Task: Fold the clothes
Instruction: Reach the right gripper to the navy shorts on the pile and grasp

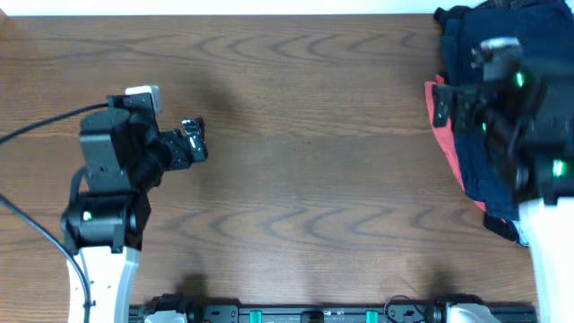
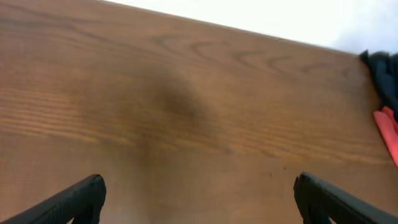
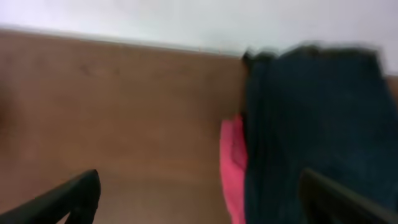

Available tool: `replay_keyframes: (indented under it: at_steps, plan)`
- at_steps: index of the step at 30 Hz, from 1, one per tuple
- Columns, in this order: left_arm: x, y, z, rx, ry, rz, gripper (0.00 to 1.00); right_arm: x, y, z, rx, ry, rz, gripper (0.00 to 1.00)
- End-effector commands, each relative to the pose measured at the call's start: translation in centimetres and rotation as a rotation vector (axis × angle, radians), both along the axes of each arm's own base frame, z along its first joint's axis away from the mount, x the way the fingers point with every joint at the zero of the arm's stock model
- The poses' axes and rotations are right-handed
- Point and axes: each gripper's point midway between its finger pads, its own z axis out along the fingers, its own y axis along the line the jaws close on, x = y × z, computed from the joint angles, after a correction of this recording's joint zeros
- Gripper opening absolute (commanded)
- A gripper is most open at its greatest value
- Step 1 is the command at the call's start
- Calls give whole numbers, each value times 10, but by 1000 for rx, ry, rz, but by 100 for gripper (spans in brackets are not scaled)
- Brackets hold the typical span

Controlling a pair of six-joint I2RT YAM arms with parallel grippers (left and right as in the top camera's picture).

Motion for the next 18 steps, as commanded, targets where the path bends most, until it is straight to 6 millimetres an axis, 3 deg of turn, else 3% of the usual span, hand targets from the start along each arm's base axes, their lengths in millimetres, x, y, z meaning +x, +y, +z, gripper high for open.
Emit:
replay_keyframes:
  at_steps: [1, 6, 11, 13, 15, 18]
  plan:
    - [5, -1, -1, 16, 47, -27, 98, 17, 0, -4, 42, 99, 36, 99]
    - [3, -1, -35, 7, 197, -28, 98, 27, -2, -44, 122, 284, 49, 99]
    - [10, 0, -63, 3, 290, -28, 98, 25, -10, -84, 114, 428, 16, 99]
    - [11, 0, -75, -4, 336, -25, 98, 22, -25, -101, 59, 494, -39, 97]
    - [11, 0, -84, -17, 373, -12, 98, 14, -43, -116, 2, 564, -111, 74]
    - [12, 0, -94, -21, 407, -9, 98, 5, -76, -131, -31, 636, -294, 73]
